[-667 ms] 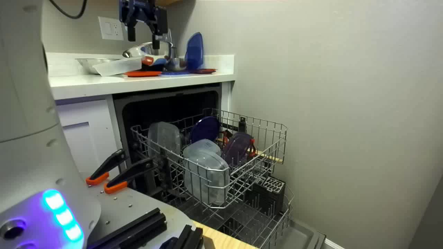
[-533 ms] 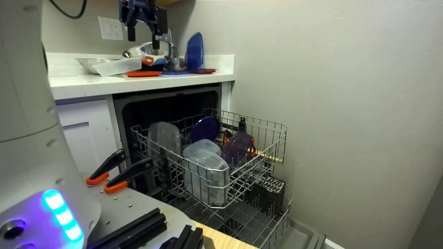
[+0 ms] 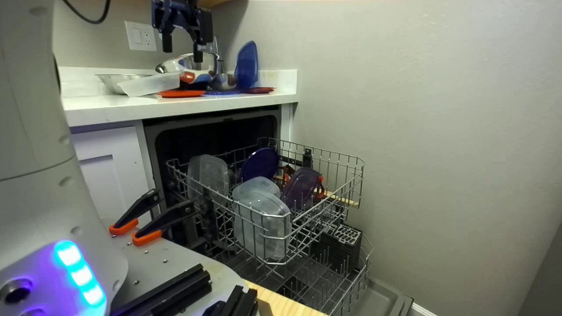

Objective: Push the rack in the dishwasher backwards.

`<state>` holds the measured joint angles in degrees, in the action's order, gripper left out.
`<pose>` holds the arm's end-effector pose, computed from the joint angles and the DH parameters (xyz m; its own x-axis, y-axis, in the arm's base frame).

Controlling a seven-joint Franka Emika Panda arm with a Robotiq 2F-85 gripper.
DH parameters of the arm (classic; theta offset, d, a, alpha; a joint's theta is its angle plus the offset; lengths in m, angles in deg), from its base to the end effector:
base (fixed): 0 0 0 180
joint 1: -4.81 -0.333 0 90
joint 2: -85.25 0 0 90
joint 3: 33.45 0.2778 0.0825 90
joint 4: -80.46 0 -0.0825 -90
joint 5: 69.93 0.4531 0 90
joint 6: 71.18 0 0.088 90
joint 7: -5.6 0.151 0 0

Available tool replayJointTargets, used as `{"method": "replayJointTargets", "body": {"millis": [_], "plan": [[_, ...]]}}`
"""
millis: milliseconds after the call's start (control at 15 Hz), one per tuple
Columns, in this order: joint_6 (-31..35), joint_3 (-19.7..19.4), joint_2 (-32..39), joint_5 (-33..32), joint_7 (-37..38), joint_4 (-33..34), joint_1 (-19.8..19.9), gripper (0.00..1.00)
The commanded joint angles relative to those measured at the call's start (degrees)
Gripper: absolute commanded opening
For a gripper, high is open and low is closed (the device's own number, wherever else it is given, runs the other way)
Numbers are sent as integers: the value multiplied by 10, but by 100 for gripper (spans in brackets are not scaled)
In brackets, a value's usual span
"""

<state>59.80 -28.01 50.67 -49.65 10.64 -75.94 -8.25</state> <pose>0.4250 0.1533 0.3057 0.9936 -0.0039 0.1128 0.0251 -0.9668 -0.2541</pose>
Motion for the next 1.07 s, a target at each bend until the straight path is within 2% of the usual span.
{"method": "replayJointTargets", "body": {"millis": [0,267,533,800,1000], "plan": [[0,-14,-1,9,-9,-5,8,100],[-4,-50,-8,2,-39,-11,26,100],[-13,-108,-5,-30,-108,-14,74,100],[-10,-191,20,-68,-207,0,132,100],[0,-256,67,-86,-288,28,164,100]]}}
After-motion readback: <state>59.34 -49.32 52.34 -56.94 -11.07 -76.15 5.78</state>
